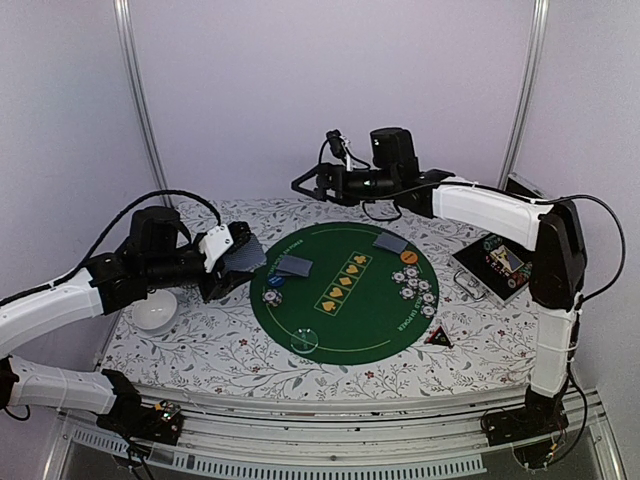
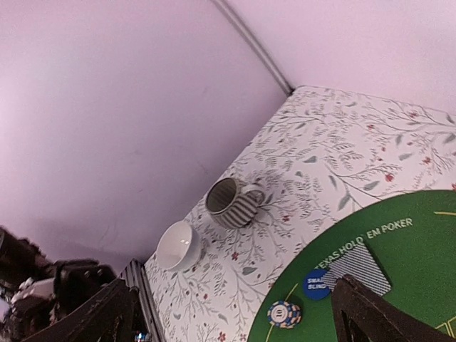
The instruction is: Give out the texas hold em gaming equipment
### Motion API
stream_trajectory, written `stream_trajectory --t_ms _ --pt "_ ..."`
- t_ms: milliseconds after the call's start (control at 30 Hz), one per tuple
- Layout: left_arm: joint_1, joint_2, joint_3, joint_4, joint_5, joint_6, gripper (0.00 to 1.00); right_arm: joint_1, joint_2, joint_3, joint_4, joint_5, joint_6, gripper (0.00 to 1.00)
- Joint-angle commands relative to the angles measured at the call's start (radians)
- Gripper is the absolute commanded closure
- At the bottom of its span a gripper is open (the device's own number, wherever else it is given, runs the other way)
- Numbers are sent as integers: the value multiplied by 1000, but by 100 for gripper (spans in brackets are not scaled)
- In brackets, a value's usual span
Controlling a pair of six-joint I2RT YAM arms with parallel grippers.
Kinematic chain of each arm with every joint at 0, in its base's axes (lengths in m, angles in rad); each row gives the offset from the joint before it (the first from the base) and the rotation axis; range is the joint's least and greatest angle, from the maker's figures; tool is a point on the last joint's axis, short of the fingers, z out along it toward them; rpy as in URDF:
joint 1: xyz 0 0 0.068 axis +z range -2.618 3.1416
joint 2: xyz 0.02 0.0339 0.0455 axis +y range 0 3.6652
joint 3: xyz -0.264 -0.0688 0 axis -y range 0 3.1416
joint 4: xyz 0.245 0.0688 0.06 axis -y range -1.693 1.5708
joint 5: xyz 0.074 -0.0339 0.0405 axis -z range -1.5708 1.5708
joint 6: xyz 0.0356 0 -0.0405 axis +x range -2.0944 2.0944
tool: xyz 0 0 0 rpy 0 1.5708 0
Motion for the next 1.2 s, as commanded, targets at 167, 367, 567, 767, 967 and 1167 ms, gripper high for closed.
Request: stream_trajectory --t_ms 167,367,567,767,967,1167 --pt "-2 -12 -6 27 23 10 44 139 -24 -18 -33 -319 -218 1" --pt "-1 -10 -6 28 19 10 44 180 56 35 -44 -392 -198 4" --pt "-2 -9 -5 29 23 9 44 206 128 89 -65 -378 -186 8" --pt "-2 -13 -7 29 17 8 44 183 186 165 -139 -322 -144 28" --pt "-3 -19 -9 33 16 9 44 152 102 99 -188 -270 -190 29" --pt "-2 -13 -9 33 19 7 44 152 79 113 -251 -259 -232 35"
